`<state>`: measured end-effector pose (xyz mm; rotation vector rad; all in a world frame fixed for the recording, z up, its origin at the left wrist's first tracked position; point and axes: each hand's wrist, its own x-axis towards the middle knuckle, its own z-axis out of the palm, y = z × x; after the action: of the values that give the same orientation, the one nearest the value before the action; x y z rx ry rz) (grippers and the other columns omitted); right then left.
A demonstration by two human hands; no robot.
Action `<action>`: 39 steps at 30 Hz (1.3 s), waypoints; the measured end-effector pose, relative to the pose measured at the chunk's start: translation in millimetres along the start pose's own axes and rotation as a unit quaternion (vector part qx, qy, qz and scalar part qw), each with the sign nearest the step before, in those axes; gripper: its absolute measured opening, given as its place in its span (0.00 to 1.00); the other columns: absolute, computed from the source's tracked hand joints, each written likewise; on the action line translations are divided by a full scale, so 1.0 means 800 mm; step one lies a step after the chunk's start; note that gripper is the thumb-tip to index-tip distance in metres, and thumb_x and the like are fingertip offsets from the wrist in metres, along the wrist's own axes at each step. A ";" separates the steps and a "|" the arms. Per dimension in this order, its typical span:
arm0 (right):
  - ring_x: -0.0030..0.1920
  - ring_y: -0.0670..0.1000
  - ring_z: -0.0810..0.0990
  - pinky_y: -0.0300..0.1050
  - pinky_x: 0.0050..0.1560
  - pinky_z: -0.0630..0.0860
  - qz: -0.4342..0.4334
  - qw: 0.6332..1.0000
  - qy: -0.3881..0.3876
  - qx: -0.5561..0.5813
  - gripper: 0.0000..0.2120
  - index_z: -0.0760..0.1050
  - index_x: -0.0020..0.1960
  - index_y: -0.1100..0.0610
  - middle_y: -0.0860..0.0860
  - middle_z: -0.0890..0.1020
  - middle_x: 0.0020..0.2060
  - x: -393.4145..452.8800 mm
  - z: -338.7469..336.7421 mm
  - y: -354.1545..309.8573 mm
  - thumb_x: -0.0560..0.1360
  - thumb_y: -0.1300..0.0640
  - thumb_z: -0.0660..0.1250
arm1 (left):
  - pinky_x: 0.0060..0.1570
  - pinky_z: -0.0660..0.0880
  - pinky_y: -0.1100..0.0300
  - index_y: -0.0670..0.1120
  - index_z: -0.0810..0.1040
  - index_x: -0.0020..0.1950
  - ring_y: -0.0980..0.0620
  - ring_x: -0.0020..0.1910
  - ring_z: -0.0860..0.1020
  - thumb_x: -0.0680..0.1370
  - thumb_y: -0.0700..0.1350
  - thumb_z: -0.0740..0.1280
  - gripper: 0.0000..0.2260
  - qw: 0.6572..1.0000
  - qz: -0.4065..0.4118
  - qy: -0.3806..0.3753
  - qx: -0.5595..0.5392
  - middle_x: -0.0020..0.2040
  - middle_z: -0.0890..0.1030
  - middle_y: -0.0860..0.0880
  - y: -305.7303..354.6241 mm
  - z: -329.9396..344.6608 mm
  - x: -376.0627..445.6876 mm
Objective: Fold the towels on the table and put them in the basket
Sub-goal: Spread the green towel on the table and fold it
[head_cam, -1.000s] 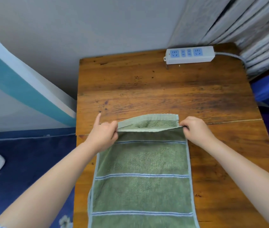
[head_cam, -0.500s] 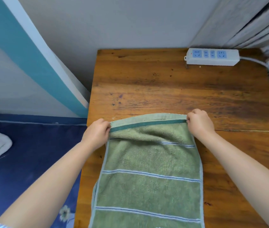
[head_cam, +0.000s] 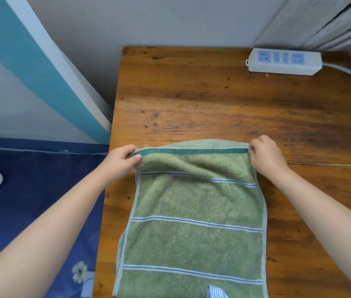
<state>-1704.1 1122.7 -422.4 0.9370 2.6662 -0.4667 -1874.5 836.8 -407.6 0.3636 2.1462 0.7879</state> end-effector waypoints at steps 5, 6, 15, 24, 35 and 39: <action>0.56 0.63 0.70 0.52 0.54 0.68 0.009 1.000 0.005 0.003 0.09 0.74 0.51 0.69 0.65 0.74 0.51 0.002 0.003 -0.003 0.76 0.67 0.57 | 0.41 0.77 0.59 0.42 0.77 0.46 0.45 0.42 0.76 0.79 0.41 0.61 0.06 0.993 -0.064 0.079 0.062 0.44 0.77 0.42 -0.002 0.010 0.019; 0.56 0.63 0.70 0.52 0.54 0.68 0.010 1.000 0.009 0.002 0.09 0.74 0.51 0.69 0.65 0.74 0.51 0.003 0.004 -0.003 0.76 0.67 0.57 | 0.44 0.73 0.57 0.41 0.78 0.51 0.43 0.46 0.75 0.79 0.42 0.62 0.07 0.983 -0.047 0.106 0.143 0.46 0.78 0.41 -0.002 0.013 0.021; 0.54 0.62 0.71 0.53 0.52 0.68 0.010 0.999 0.036 -0.014 0.08 0.72 0.51 0.68 0.64 0.74 0.50 -0.001 0.012 0.002 0.75 0.68 0.56 | 0.49 0.69 0.53 0.40 0.76 0.52 0.43 0.55 0.71 0.78 0.44 0.63 0.09 0.933 0.070 0.078 0.345 0.51 0.77 0.43 -0.011 0.028 0.020; 0.54 0.60 0.72 0.50 0.53 0.68 -0.016 0.999 0.002 0.029 0.08 0.70 0.53 0.66 0.62 0.76 0.52 0.003 0.002 0.014 0.78 0.64 0.55 | 0.37 0.63 0.60 0.44 0.68 0.40 0.51 0.40 0.68 0.78 0.41 0.63 0.08 0.983 0.035 0.032 0.175 0.39 0.71 0.49 -0.006 0.012 0.014; 0.51 0.56 0.75 0.47 0.52 0.72 -0.110 0.982 -0.134 -0.071 0.11 0.74 0.57 0.63 0.58 0.74 0.52 -0.025 -0.061 0.023 0.78 0.61 0.57 | 0.48 0.68 0.56 0.42 0.69 0.61 0.46 0.51 0.74 0.82 0.46 0.52 0.12 0.936 0.081 0.024 0.342 0.54 0.75 0.45 0.039 -0.015 -0.034; 0.53 0.57 0.74 0.46 0.52 0.71 -0.114 0.984 -0.100 -0.095 0.10 0.74 0.55 0.63 0.57 0.74 0.52 -0.057 -0.109 0.014 0.78 0.63 0.56 | 0.44 0.66 0.57 0.45 0.65 0.45 0.48 0.45 0.69 0.82 0.46 0.51 0.09 0.891 0.132 0.019 0.433 0.47 0.71 0.47 0.072 -0.039 -0.066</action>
<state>-1675.6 1139.5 -329.3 0.5034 2.5870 -0.3269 -1865.4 841.8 -324.3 1.1176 2.4117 -0.0940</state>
